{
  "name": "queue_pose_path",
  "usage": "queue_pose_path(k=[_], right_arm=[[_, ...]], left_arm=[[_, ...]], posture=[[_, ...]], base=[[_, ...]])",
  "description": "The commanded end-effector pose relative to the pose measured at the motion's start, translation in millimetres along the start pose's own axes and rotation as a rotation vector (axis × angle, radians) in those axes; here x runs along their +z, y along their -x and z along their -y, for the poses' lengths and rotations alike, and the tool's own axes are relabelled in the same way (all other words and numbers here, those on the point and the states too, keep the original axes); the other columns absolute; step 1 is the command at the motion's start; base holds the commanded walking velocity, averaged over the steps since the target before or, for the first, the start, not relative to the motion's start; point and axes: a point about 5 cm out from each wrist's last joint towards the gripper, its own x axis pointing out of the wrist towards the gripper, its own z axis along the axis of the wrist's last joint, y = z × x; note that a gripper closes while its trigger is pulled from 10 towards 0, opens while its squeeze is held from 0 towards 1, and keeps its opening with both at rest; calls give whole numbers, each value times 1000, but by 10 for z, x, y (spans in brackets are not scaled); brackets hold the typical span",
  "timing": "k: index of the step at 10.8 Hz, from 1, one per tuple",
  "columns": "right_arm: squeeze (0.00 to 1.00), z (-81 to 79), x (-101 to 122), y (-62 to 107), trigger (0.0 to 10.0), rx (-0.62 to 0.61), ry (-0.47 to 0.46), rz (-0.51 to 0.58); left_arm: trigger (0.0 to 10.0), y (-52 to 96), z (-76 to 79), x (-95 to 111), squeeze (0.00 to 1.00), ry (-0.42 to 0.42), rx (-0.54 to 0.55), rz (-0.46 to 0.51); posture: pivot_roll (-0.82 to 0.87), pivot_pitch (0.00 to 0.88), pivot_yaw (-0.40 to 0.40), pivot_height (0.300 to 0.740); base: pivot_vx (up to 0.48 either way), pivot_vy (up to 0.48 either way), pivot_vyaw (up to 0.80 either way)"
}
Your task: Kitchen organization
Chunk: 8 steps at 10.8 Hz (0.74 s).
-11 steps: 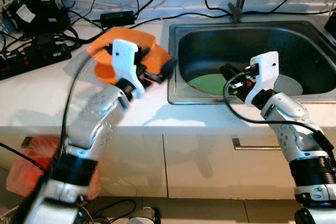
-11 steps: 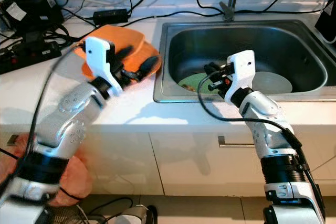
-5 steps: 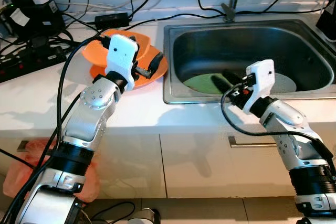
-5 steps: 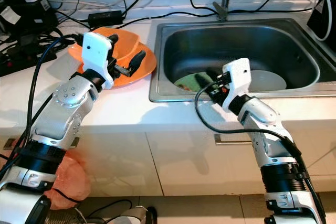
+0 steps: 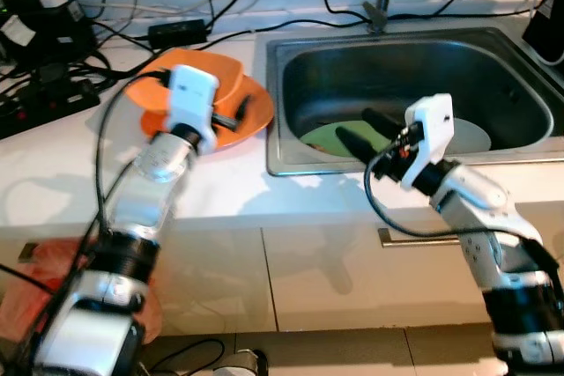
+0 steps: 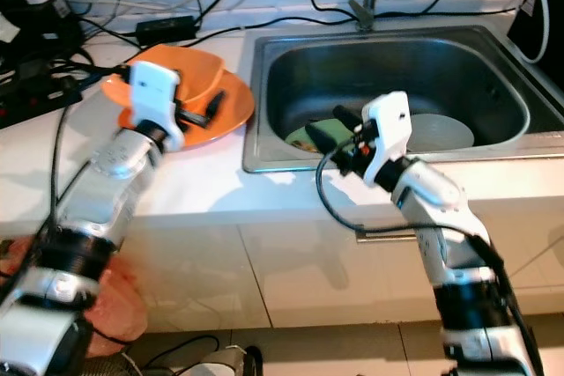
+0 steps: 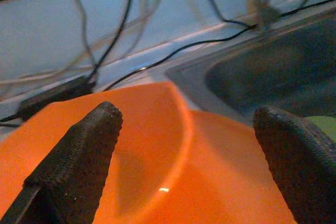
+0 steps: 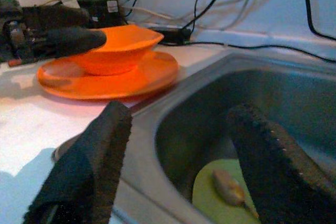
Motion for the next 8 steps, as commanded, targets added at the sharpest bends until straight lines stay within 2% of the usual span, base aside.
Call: queue_pose_path(k=[1,2,4,6,8], right_arm=[[1000,-68,57,-18,10000,22,-10,24],[1000,-126,115,-21,10000,27,-13,52],[1000,-274,218,-41,10000,87,-64,106],[1000,-368,218,-36,10000,132,-56,89],[1000,-447,192,-8,10000,185,-77,44]], left_arm=[[10000,-20,-93,39,0,-25,36,11],[10000,-54,-160,64,0,-96,39,6],[10000,-102,-283,-1,0,-217,7,-89],[10000,-109,-317,-94,0,-233,2,-136],[10000,-101,-286,-241,0,-230,-33,-209]], posture=[[126,111,109,740],[127,112,117,740],[135,111,142,740],[139,110,146,740],[131,109,145,740]], base=[[0,0,0],[0,0,0],[0,0,0],[0,0,0],[0,0,0]])
